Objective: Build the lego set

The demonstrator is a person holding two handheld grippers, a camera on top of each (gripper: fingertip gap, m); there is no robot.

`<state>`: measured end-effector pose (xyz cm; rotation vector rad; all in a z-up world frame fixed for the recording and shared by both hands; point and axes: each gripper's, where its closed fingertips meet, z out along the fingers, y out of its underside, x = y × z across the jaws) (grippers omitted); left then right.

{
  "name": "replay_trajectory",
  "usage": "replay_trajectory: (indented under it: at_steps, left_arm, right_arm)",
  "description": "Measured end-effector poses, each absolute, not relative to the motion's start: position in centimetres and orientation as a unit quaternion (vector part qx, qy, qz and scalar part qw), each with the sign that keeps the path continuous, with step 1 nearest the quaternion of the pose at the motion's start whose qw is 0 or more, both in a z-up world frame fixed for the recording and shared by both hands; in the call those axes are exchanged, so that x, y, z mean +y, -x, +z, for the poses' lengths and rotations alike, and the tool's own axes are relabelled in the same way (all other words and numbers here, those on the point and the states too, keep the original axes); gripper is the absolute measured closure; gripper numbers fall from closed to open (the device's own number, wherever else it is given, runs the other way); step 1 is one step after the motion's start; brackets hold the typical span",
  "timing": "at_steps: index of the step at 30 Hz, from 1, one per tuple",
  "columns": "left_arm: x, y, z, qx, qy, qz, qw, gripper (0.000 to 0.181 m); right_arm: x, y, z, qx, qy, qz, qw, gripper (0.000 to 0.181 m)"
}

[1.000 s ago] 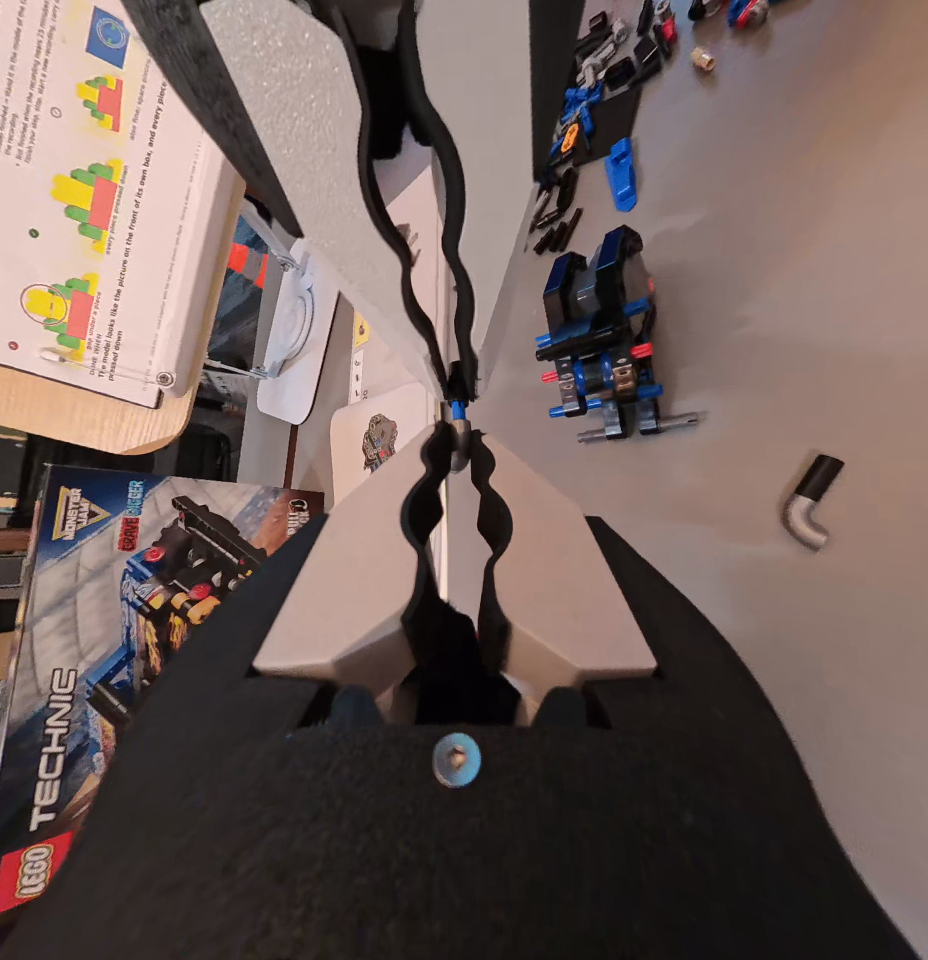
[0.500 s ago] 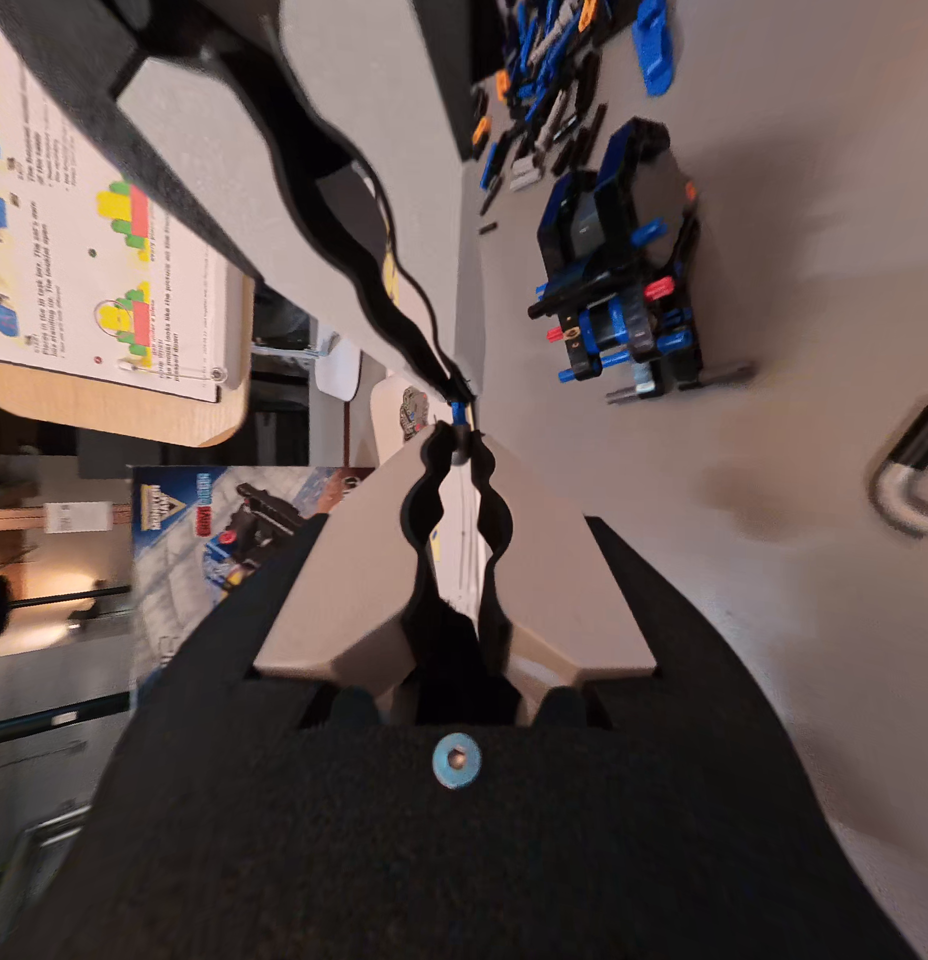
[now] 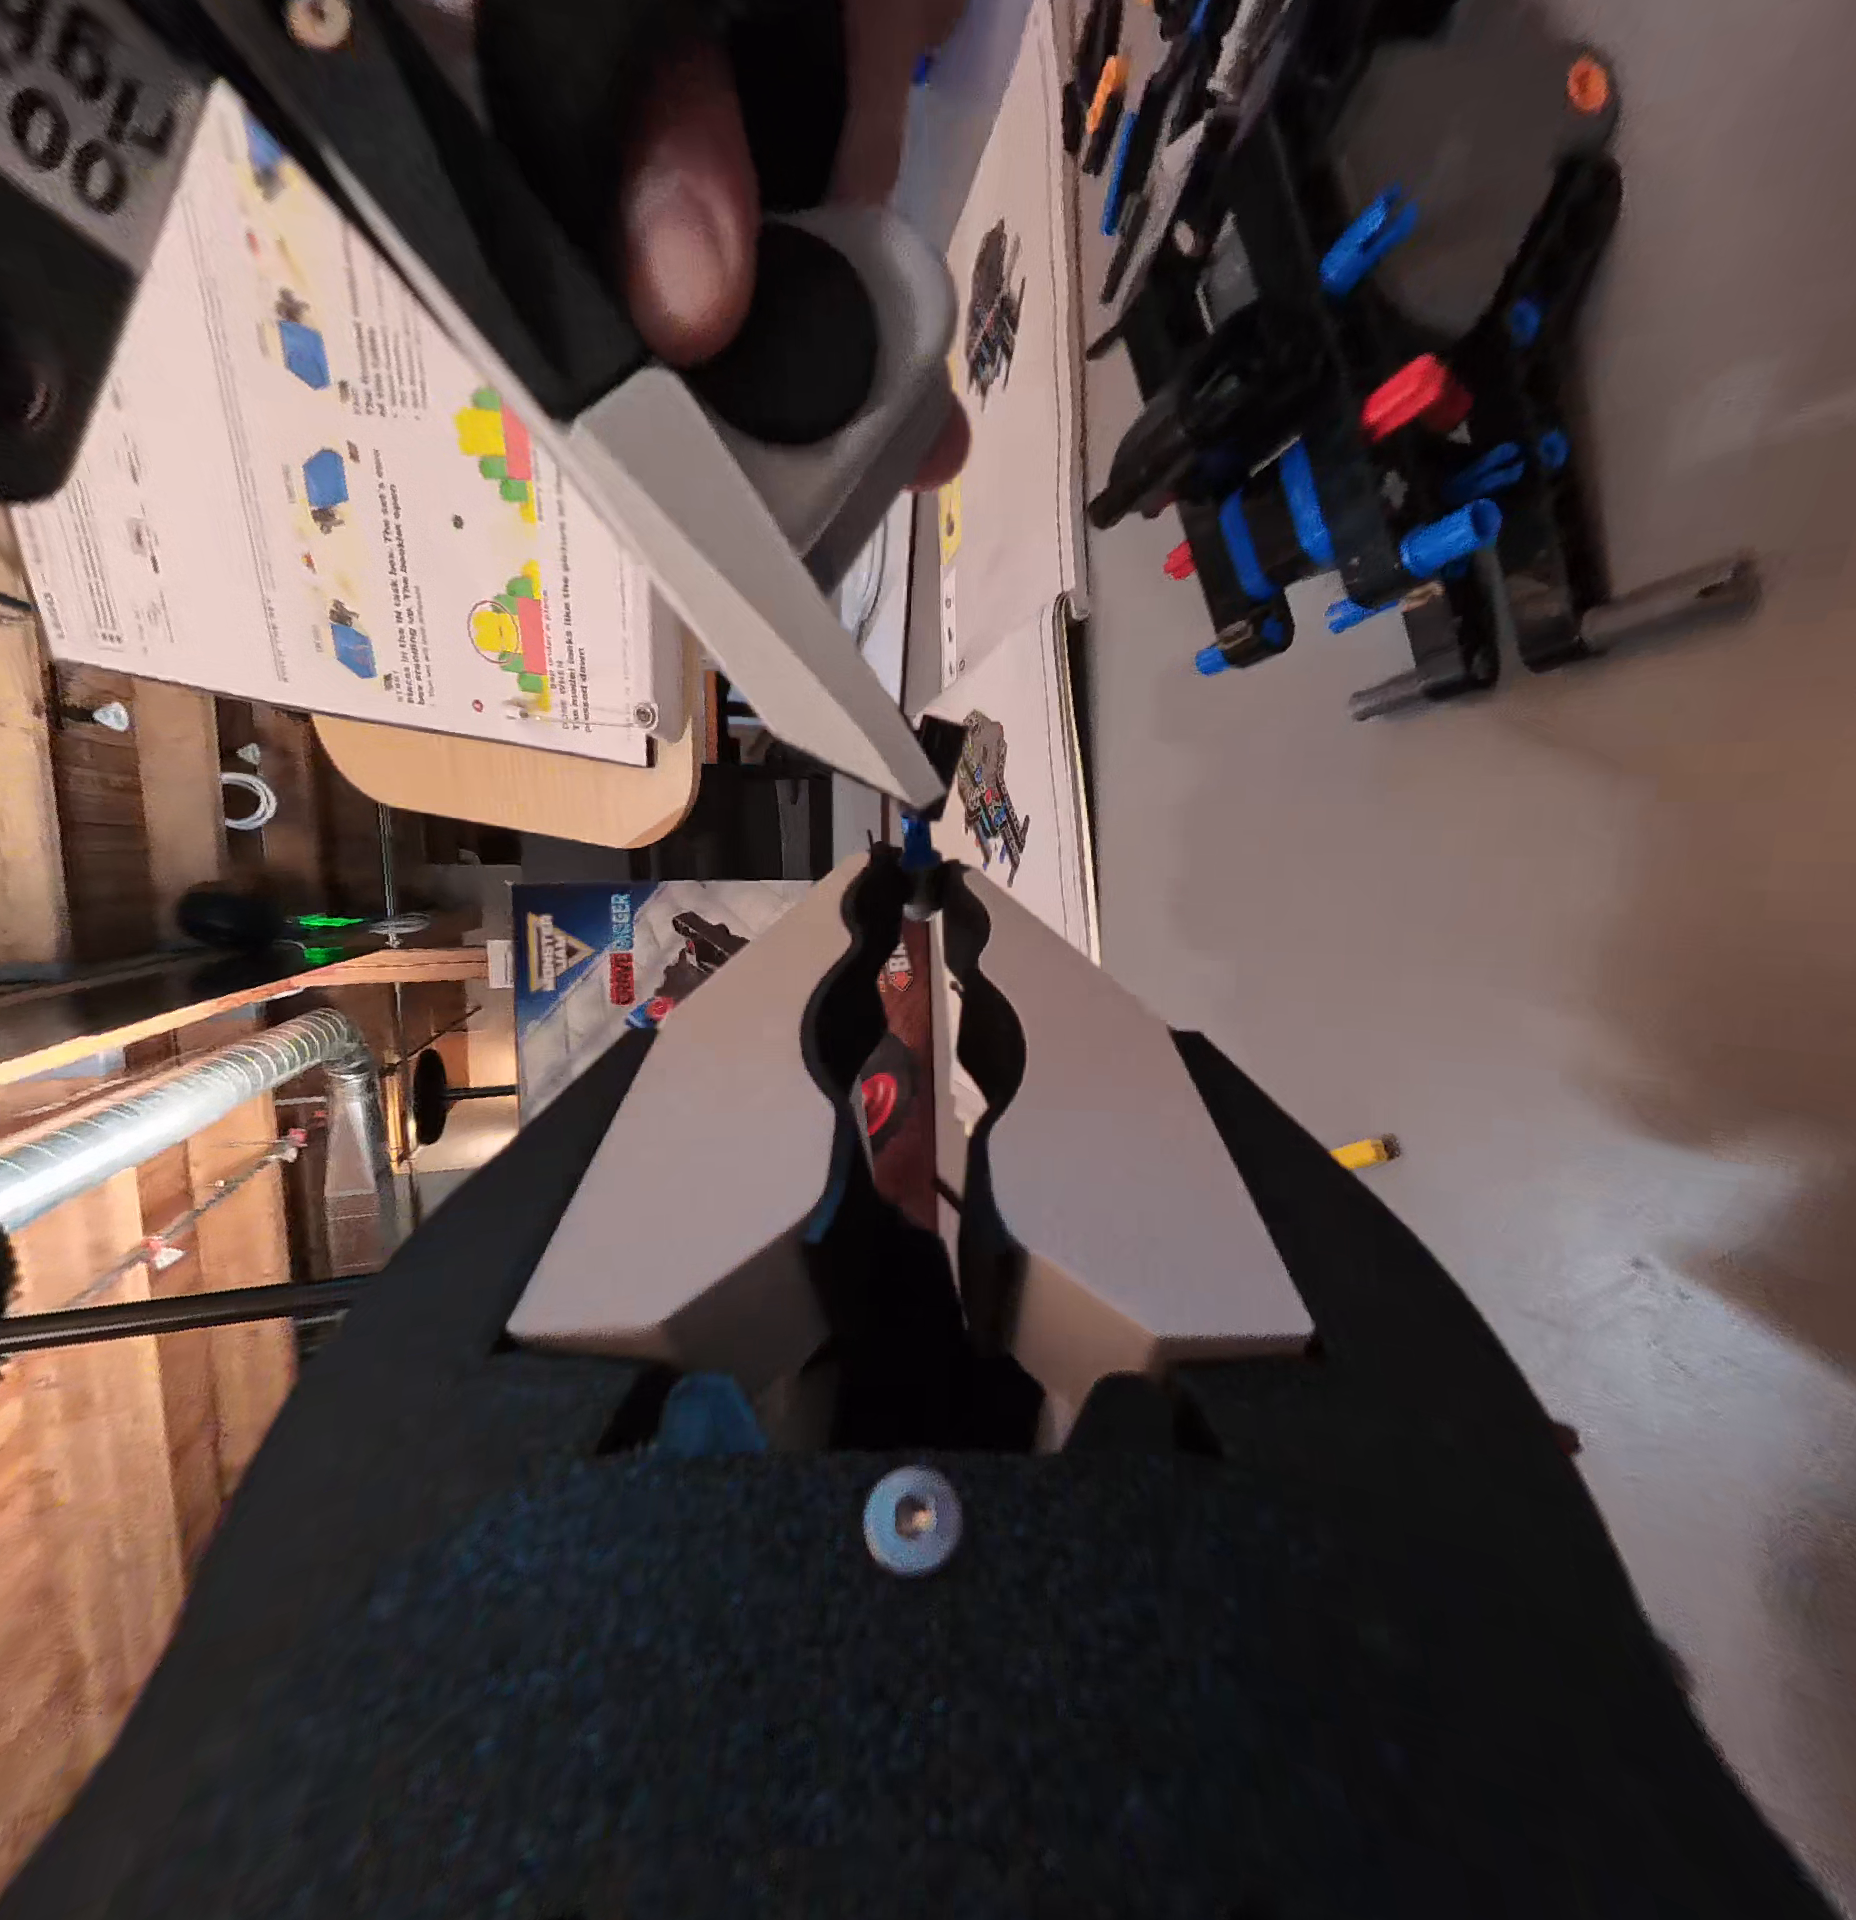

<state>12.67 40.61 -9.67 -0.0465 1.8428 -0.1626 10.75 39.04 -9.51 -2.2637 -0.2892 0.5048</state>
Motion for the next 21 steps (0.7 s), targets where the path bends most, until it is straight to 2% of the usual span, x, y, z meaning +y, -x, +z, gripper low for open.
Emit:
replay_trajectory:
  at_steps: [1,4,7,14,21]
  left_arm:
    - [40.7,-12.7,-9.5,0.792,0.027,-0.081,0.604,0.175]
    - [40.9,-12.5,-8.8,0.789,0.070,-0.159,0.589,0.175]
    - [40.9,-12.1,-8.1,0.792,0.108,-0.229,0.555,0.174]
    - [39.8,-11.3,-7.3,0.790,0.137,-0.301,0.516,0.175]
    - [38.6,-10.3,-6.3,0.780,0.200,-0.444,0.392,0.175]
  right_arm:
    - [39.0,-10.8,-9.5,-0.117,0.889,0.198,0.396,0.175]
    - [38.6,-9.9,-8.2,-0.183,0.866,0.166,0.435,0.175]
    - [39.6,-9.1,-5.0,-0.202,0.824,0.132,0.513,0.175]
    - [40.1,-9.4,-5.4,-0.213,0.832,0.093,0.504,0.175]
    - [39.8,-10.6,-5.3,-0.192,0.828,0.115,0.515,0.175]
